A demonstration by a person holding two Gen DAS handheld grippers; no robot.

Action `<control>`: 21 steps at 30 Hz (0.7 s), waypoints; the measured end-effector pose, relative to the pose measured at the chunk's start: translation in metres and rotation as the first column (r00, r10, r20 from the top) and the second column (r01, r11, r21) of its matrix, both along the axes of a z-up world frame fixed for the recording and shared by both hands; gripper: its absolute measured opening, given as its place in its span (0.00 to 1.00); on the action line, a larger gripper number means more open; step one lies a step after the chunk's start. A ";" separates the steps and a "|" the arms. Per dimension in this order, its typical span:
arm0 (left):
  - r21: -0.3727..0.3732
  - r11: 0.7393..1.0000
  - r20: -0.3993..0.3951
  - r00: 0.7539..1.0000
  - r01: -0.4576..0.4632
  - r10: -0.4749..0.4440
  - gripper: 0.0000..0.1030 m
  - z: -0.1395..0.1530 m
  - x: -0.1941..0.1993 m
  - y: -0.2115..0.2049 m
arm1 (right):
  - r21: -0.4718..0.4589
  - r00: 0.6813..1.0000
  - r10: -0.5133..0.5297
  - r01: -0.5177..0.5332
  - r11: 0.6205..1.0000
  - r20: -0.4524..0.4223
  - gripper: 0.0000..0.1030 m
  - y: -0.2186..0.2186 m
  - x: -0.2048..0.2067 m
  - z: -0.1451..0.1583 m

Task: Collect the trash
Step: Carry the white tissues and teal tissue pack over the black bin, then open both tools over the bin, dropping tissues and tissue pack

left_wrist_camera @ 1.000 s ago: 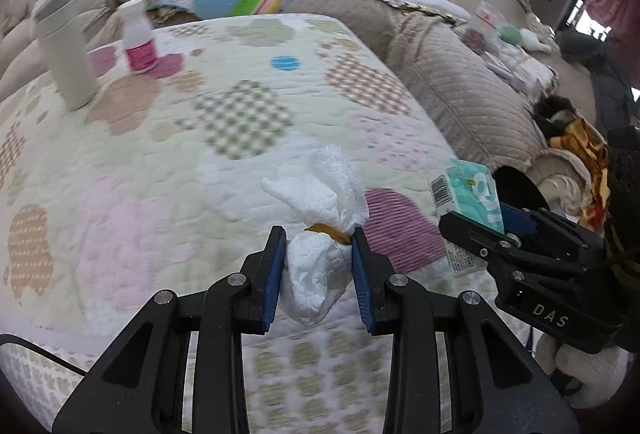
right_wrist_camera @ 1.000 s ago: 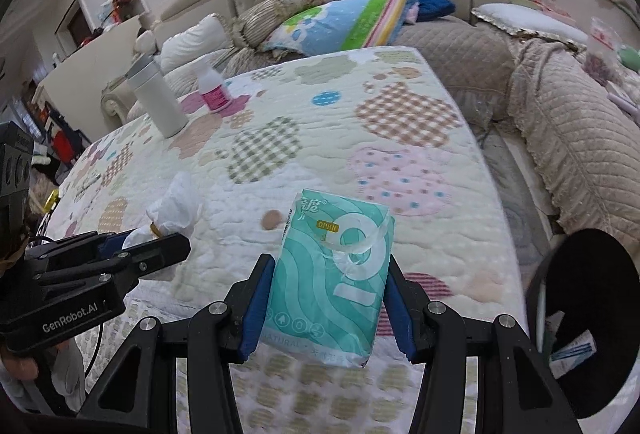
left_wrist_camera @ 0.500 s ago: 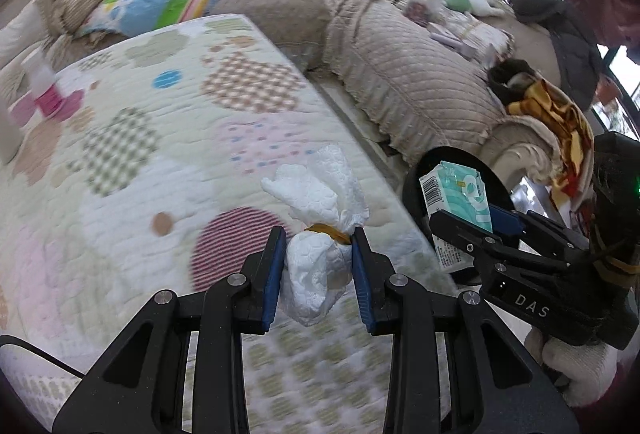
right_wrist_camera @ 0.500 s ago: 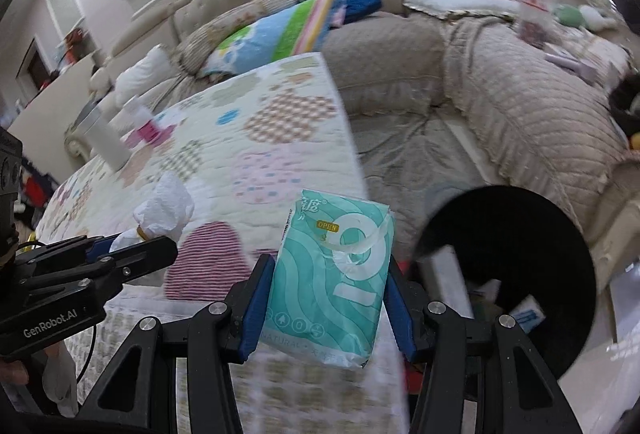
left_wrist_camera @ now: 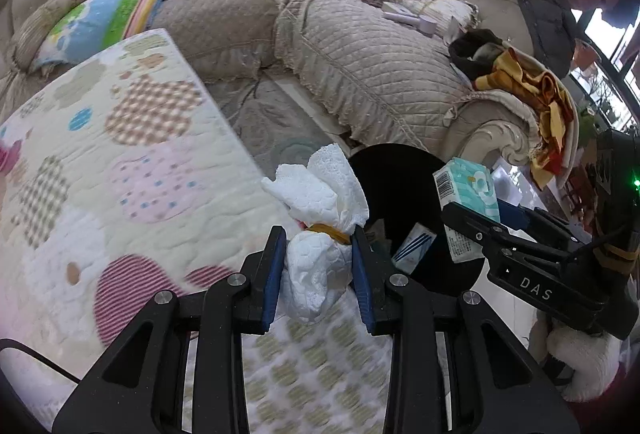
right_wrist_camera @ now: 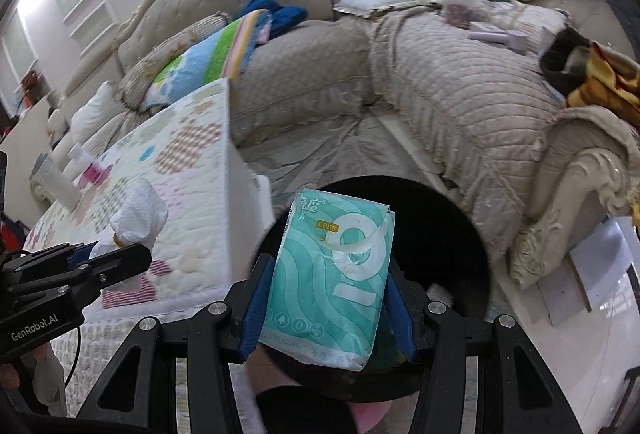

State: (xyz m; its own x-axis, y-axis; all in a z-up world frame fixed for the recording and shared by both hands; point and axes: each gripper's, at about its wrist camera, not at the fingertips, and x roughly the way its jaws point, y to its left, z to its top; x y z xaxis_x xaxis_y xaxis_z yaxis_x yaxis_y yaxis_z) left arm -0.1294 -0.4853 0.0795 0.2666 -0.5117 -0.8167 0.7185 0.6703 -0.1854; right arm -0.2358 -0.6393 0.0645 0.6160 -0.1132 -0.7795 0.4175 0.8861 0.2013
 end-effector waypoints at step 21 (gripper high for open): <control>0.004 0.999 -0.057 0.997 0.045 -0.045 0.30 -0.027 0.004 -0.059 | 0.053 0.997 -0.069 0.071 0.996 -0.030 0.50 -0.040 -0.008 -0.027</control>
State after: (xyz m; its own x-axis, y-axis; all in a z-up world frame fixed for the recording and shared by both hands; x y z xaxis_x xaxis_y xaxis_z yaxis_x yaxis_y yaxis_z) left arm -0.1259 -0.5447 0.0526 0.1961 -0.5181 -0.8326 0.7365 0.6384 -0.2237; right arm -0.2435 -0.6795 0.0373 0.5859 -0.1129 -0.8025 0.4843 0.8428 0.2349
